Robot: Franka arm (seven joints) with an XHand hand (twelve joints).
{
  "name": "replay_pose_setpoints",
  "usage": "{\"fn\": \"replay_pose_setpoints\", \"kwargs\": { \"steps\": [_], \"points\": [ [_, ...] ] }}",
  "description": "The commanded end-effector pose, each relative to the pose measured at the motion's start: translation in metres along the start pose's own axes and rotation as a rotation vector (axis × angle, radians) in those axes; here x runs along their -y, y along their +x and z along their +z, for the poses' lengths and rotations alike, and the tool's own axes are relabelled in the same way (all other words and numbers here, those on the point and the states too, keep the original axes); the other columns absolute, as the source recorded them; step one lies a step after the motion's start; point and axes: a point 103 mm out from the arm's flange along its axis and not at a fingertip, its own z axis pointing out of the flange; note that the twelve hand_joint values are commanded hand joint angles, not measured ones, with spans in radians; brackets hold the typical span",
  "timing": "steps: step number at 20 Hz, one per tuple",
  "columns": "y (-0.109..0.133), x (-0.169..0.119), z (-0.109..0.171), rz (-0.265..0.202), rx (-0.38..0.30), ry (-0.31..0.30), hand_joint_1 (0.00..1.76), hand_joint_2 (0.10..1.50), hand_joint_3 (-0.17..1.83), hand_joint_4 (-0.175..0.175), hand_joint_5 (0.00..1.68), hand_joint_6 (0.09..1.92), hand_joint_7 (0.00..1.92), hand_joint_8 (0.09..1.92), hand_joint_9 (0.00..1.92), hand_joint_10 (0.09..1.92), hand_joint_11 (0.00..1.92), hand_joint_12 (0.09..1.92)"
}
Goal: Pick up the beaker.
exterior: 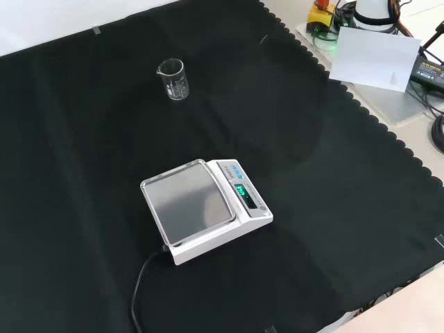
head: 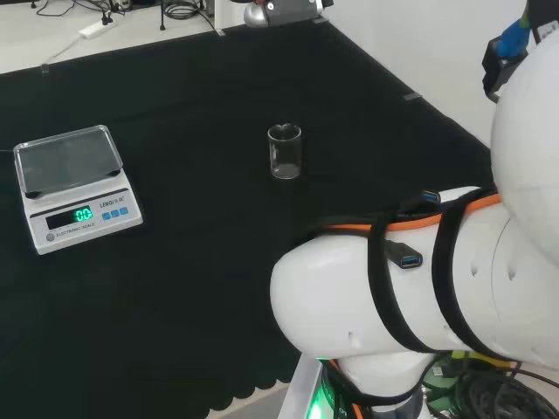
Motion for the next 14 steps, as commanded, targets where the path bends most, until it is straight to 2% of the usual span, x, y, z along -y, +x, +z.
{"fn": "replay_pose_setpoints", "kwargs": {
  "steps": [1, 4, 11, 14],
  "points": [
    [-0.001, -0.002, 0.001, -0.002, 0.007, -0.009, 0.65, 0.59, 0.57, -0.05, 0.35, 0.51, 0.57, 0.73, 0.54, 0.79, 0.23, 1.39],
    [-0.004, -0.004, 0.005, -0.005, 0.007, -0.001, 0.65, 0.63, 0.5, -0.051, 0.37, 0.45, 0.57, 0.72, 0.53, 0.8, 0.2, 1.45],
    [-0.015, -0.011, 0.014, -0.001, 0.018, 0.011, 0.65, 0.64, 0.48, -0.051, 0.38, 0.43, 0.56, 0.72, 0.53, 0.8, 0.19, 1.45],
    [-0.028, -0.02, 0.024, 0.018, 0.002, 0.012, 0.65, 0.64, 0.47, -0.051, 0.38, 0.42, 0.56, 0.72, 0.53, 0.8, 0.19, 1.45]
  ]
}}
